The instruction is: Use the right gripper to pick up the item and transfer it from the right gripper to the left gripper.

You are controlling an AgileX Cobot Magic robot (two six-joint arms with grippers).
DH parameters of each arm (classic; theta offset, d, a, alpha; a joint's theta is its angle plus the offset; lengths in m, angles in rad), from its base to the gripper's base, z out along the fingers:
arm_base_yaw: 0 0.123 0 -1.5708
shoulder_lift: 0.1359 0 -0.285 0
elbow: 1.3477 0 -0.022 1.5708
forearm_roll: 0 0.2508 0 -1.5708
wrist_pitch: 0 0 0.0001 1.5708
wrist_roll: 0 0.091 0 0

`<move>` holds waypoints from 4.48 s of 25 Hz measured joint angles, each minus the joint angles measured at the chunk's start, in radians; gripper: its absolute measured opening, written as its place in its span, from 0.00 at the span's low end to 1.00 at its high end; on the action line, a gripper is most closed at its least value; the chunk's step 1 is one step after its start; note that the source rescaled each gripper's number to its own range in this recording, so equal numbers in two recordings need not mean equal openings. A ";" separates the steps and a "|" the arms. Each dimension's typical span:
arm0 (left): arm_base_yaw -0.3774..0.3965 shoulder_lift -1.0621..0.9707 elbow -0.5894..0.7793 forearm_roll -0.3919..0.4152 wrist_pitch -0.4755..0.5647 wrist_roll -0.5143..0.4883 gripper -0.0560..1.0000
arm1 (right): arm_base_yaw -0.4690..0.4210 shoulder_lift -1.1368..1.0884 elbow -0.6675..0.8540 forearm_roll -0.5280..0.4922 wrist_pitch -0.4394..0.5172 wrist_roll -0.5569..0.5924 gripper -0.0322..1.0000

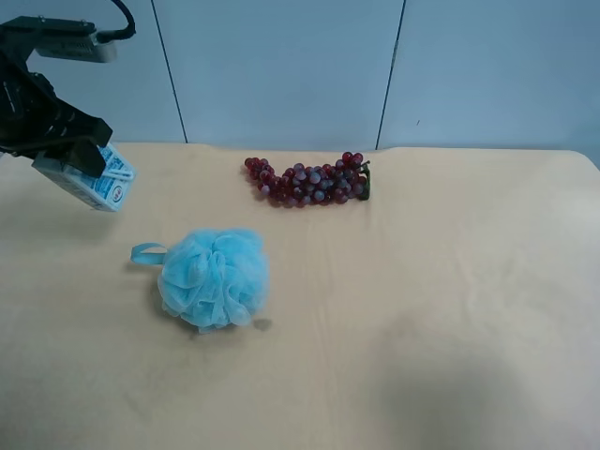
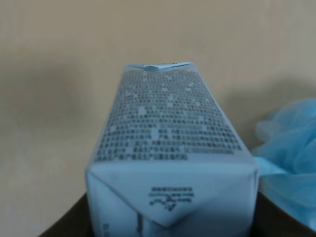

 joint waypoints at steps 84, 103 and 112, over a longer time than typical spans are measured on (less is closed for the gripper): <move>0.148 0.000 -0.008 -0.014 0.035 0.008 0.78 | 0.000 0.000 0.000 0.065 0.001 -0.020 1.00; 0.148 -0.669 -0.008 0.030 0.165 0.040 0.78 | 0.000 0.000 0.000 0.065 0.001 -0.020 1.00; 0.148 -0.847 -0.005 -0.027 0.384 0.020 0.84 | 0.000 0.000 0.000 0.069 0.001 -0.020 1.00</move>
